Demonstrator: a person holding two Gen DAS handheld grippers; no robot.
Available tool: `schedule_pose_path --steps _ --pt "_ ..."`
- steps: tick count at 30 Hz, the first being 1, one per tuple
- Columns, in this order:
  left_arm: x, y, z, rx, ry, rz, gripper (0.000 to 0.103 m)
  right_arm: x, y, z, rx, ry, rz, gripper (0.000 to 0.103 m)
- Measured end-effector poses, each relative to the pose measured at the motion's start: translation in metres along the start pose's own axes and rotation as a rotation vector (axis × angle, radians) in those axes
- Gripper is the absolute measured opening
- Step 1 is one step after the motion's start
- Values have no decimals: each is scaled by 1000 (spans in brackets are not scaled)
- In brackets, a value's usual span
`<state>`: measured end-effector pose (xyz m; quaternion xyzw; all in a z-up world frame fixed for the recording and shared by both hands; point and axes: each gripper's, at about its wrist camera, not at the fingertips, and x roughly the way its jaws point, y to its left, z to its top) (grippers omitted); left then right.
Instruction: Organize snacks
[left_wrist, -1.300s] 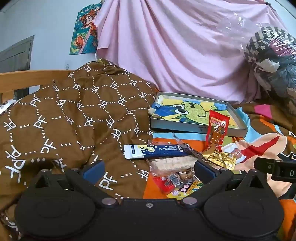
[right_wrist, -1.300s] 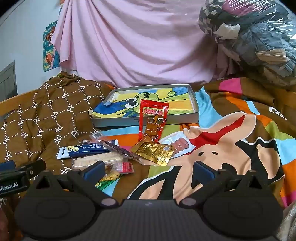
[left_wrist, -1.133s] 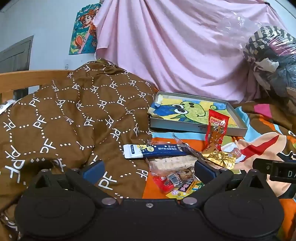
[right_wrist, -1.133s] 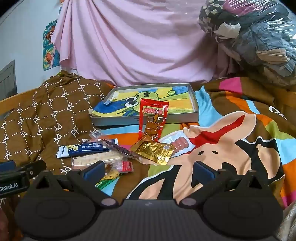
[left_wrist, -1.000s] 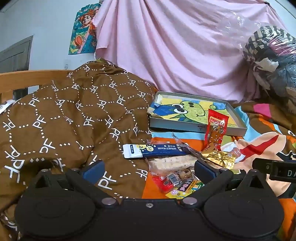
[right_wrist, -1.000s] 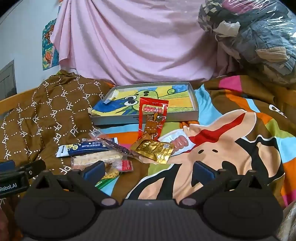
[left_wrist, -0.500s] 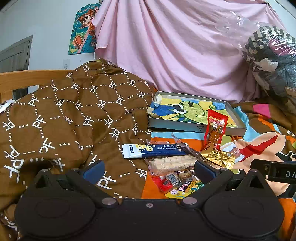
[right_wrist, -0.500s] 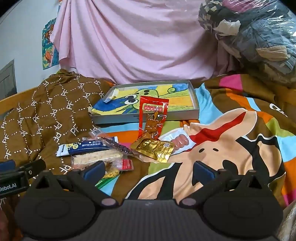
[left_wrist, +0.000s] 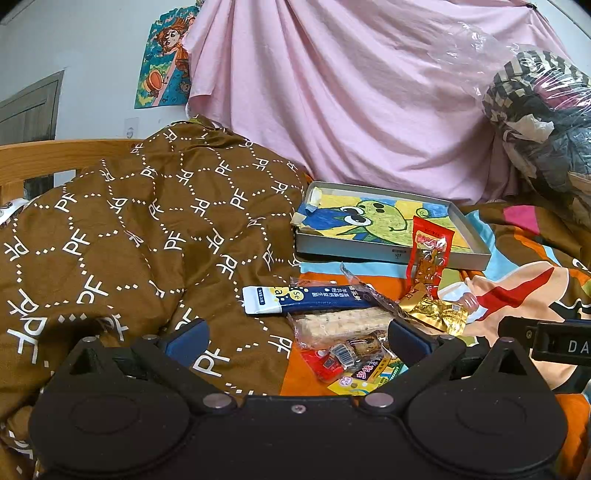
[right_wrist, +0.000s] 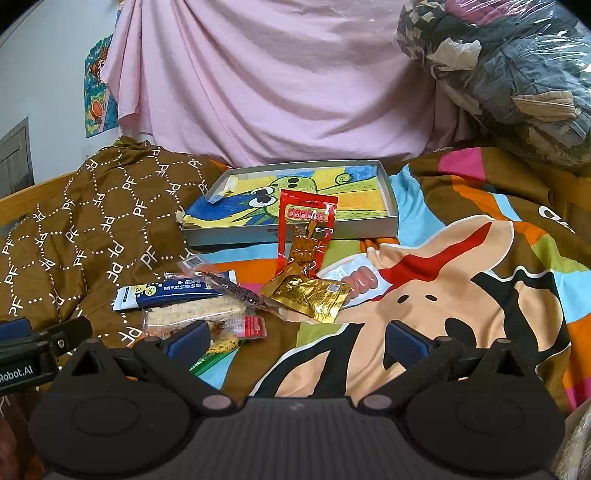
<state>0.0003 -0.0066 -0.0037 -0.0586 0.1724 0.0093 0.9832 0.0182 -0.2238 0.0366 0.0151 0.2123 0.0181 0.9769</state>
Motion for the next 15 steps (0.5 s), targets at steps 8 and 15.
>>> schedule_pose_path --steps 8,15 --pt "0 1 0 -1 1 -1 102 0 0 1 0 1 0 103" --pt "0 -1 -1 0 2 -3 102 0 0 0 1 1 0 103"
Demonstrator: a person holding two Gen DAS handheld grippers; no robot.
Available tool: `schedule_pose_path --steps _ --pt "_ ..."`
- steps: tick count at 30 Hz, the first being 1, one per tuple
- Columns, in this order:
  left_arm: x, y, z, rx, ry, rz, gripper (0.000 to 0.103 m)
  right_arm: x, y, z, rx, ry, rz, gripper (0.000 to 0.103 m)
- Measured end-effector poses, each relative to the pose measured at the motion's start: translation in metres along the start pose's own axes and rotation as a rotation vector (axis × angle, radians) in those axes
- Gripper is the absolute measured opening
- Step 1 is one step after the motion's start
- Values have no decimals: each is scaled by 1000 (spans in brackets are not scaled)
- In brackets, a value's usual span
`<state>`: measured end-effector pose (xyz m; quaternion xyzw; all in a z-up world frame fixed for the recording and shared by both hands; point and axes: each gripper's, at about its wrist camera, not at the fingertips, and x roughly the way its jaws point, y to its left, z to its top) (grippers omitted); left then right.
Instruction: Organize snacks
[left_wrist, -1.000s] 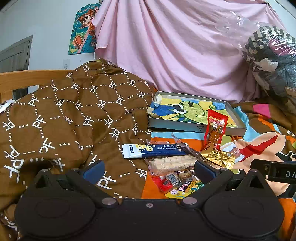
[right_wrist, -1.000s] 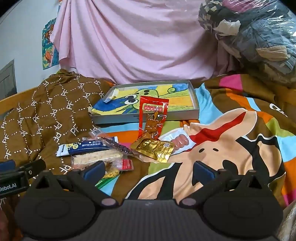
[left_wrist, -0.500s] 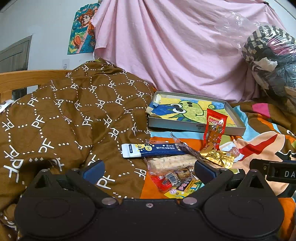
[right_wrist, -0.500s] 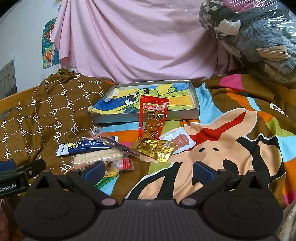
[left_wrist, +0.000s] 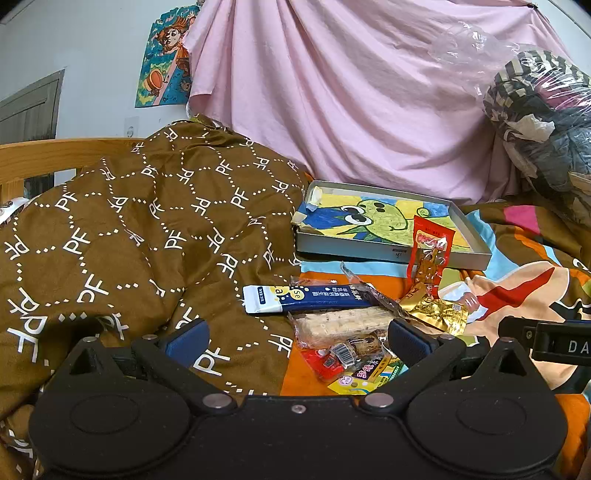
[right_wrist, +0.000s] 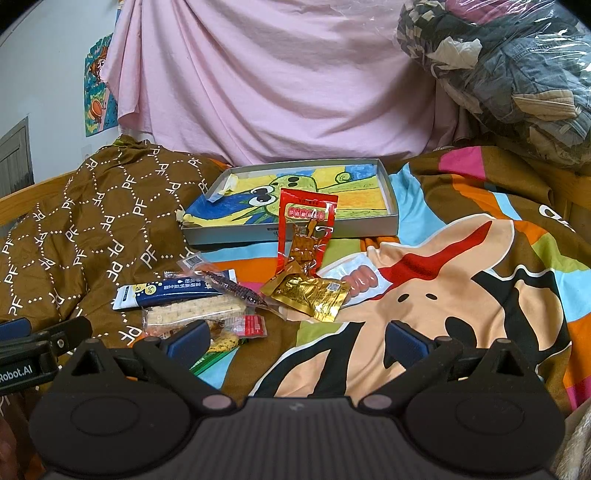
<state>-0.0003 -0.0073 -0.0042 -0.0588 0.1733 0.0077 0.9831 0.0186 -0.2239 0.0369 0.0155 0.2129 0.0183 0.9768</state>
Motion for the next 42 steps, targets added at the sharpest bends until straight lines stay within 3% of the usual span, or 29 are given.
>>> schedule_pose_path --steps 19,27,33,37,42 --pt "1 0 -1 -2 14 -1 102 2 1 -2 1 14 4 103" --pt "2 -9 8 57 38 -1 102 2 0 5 -25 -1 -17 103" --pt "16 -12 13 77 107 -23 102 7 -3 20 -107 -65 26 103" --pt "27 -16 16 113 144 -50 102 22 -5 33 -167 -37 108 103" --pt "47 -19 19 191 198 -89 102 44 -6 44 -236 -9 151 103"
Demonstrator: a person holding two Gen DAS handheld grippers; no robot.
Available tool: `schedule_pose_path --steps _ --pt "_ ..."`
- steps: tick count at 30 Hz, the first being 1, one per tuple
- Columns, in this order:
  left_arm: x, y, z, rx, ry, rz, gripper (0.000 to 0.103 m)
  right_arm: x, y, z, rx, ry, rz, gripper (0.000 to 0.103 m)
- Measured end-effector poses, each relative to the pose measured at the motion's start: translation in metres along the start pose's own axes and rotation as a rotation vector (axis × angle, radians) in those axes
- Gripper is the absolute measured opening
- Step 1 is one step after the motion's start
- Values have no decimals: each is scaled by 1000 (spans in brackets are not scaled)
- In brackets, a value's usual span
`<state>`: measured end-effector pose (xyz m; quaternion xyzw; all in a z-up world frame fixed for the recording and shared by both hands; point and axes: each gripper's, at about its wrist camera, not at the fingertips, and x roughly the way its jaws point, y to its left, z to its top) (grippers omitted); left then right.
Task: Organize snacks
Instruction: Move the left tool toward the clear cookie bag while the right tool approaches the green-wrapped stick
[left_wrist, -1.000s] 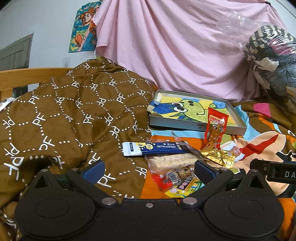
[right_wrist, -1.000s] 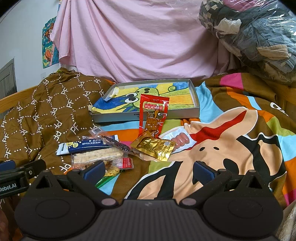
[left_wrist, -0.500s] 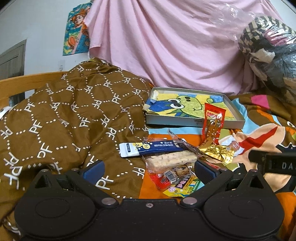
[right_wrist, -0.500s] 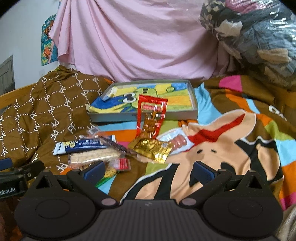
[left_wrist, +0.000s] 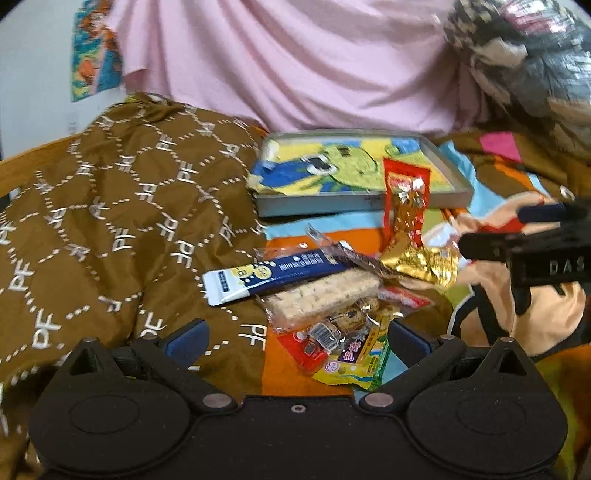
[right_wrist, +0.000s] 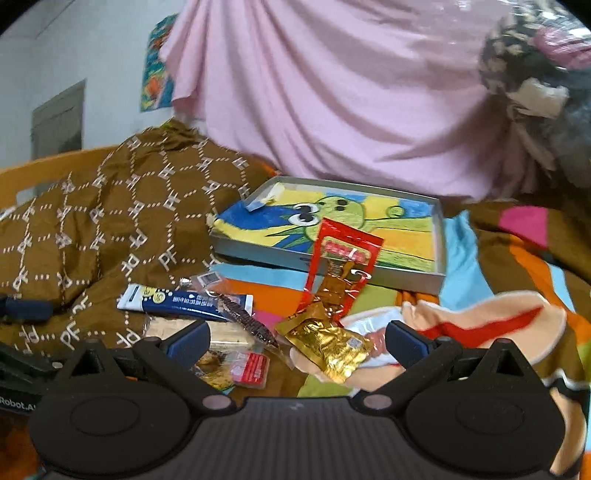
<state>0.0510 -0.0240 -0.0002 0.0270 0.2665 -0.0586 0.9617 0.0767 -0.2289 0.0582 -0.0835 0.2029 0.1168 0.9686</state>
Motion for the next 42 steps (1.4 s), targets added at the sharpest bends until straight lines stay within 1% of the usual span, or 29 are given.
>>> schedule_pose_path --steps 3,6,9,14,16,19,21,23,25,28,31,32,38,40,41,42 --pt "13 3 4 47 38 -38 102 13 -8 3 -29 38 89 103" --pt "26 6 9 68 75 -68 102 24 -17 4 -47 75 175 103" --pt "38 7 14 95 116 -105 102 32 -23 4 -75 96 210 103" --pt "61 4 23 170 185 -187 102 41 -32 5 -138 110 252 103" --pt "70 5 27 176 207 -211 102 46 -36 5 -130 125 291 103" --pt "85 10 34 149 258 -263 101 56 -36 4 -102 193 354 103" --pt "92 11 37 143 280 -293 98 61 -32 2 -100 248 392 103" --pt "99 12 41 134 301 -331 95 63 -29 -1 -93 282 438 102" --pt "104 14 43 119 320 -368 92 66 -30 -4 -63 322 494 99" --pt "111 17 47 112 337 -395 90 71 -29 -8 -9 400 545 93" --pt "113 20 52 129 352 -429 77 76 -27 -12 31 460 593 87" --pt "113 20 54 137 361 -443 71 77 -26 -14 39 472 605 86" --pt "111 9 59 200 374 -486 69 76 -21 -15 61 495 629 82" --pt "117 6 59 203 397 -492 61 77 -22 -15 79 501 630 79" --pt "120 6 59 198 413 -494 56 78 -22 -15 85 502 629 79" --pt "124 6 60 186 425 -488 55 78 -23 -16 89 504 627 78"
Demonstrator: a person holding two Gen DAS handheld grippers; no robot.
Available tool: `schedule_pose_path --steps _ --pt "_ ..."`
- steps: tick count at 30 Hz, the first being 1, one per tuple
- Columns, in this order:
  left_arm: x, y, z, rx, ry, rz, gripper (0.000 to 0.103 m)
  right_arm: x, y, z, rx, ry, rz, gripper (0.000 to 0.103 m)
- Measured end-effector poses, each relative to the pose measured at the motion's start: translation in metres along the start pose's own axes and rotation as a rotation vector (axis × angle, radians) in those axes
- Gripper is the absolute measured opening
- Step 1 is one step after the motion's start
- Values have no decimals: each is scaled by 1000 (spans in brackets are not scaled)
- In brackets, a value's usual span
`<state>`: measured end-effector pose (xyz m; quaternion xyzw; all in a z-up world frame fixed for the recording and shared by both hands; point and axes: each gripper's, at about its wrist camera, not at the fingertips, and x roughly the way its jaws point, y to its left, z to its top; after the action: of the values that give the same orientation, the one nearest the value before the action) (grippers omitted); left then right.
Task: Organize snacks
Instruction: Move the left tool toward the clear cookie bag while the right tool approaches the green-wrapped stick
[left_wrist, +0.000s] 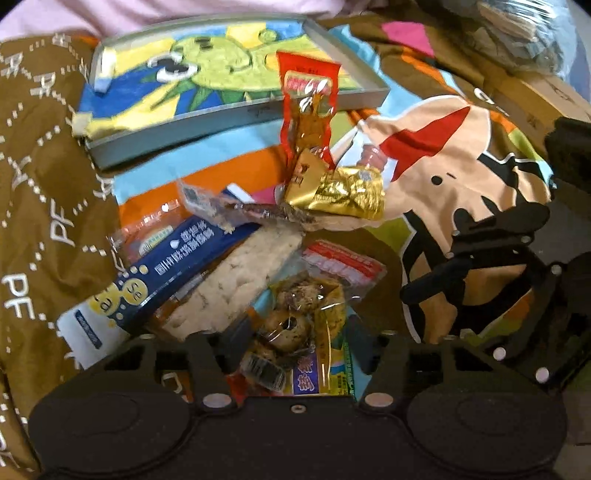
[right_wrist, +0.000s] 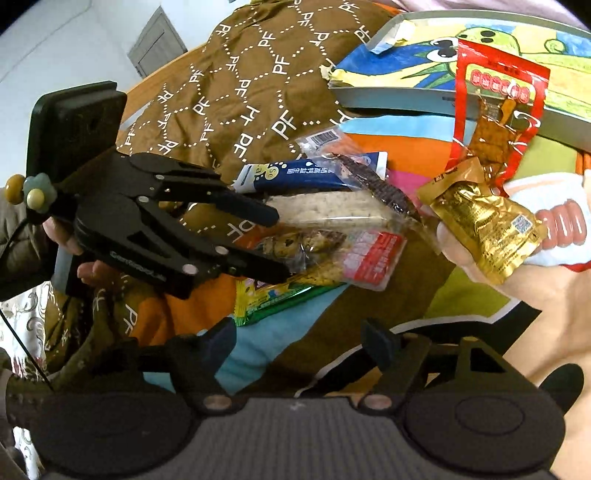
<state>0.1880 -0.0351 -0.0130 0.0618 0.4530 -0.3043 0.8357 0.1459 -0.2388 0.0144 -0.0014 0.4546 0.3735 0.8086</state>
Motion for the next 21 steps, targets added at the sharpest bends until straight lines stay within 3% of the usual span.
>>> schedule_pose_path --steps 4,7,12,17,21 --pt "6 11 5 -59 22 -30 54 4 0 -1 14 7 0 74" --pt "11 15 6 -90 48 -55 60 9 1 -2 28 12 8 72" --pt "16 14 4 -102 68 -5 54 14 0 -4 38 10 13 71" --pt "4 20 -5 -209 72 1 50 19 -2 -5 67 -3 24 69" --pt "-11 23 -19 -297 66 55 49 23 -3 -2 91 -31 50 66"
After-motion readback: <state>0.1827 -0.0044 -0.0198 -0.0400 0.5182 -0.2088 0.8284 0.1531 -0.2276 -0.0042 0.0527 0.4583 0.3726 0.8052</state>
